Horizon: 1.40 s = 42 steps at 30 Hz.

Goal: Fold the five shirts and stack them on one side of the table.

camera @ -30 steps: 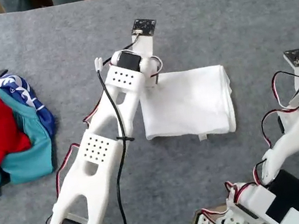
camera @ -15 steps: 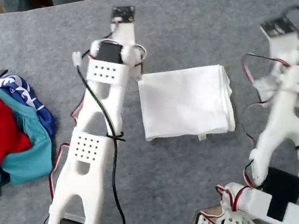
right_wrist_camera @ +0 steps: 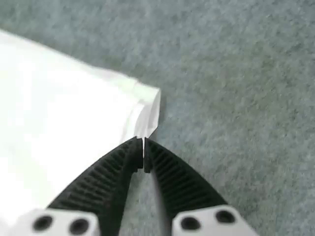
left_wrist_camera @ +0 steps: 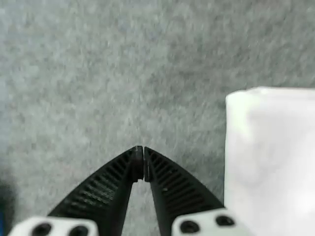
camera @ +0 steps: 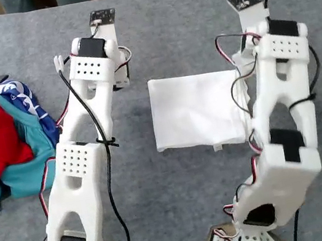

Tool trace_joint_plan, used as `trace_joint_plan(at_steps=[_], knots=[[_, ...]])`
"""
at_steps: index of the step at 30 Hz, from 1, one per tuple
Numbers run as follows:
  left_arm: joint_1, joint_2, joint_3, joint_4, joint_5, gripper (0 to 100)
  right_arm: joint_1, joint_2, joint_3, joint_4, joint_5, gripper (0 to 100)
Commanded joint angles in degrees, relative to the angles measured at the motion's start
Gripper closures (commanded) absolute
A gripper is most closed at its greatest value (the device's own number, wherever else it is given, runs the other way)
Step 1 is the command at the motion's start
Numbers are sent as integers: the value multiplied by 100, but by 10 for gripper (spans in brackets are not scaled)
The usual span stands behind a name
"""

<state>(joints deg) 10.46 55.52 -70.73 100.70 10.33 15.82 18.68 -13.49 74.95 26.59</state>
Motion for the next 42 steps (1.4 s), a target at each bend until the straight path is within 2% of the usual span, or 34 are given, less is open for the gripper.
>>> trace_joint_plan(at_steps=[1, 4, 7, 10, 15, 20, 28, 33, 42], knots=[[92, -1099, 1191, 35, -62, 964, -105, 435, -840, 26, -185, 983], [207, -1749, 2123, -88, -62, 964, -193, 848, -1086, 26, -255, 983], [242, -2338, 3187, -554, -44, 964, -281, 1156, -1156, 26, -255, 983], [242, -2927, 4585, -1336, -44, 964, -299, 1455, -1156, -114, -281, 983], [251, -3798, 7336, -3244, -193, 963, -53, 1982, -1226, -624, -457, 983], [787, -4642, 9147, -4070, -343, 964, 9, 2193, -1314, -633, -457, 983], [1701, -6189, 9367, -4105, -396, 962, 62, 1789, -1376, -475, -457, 983], [1886, -6760, 9095, -4141, -334, 964, 44, 1147, -1349, -422, -457, 983], [2563, -5565, 9200, -4774, 141, 964, 62, 611, -1349, -246, -466, 983]])
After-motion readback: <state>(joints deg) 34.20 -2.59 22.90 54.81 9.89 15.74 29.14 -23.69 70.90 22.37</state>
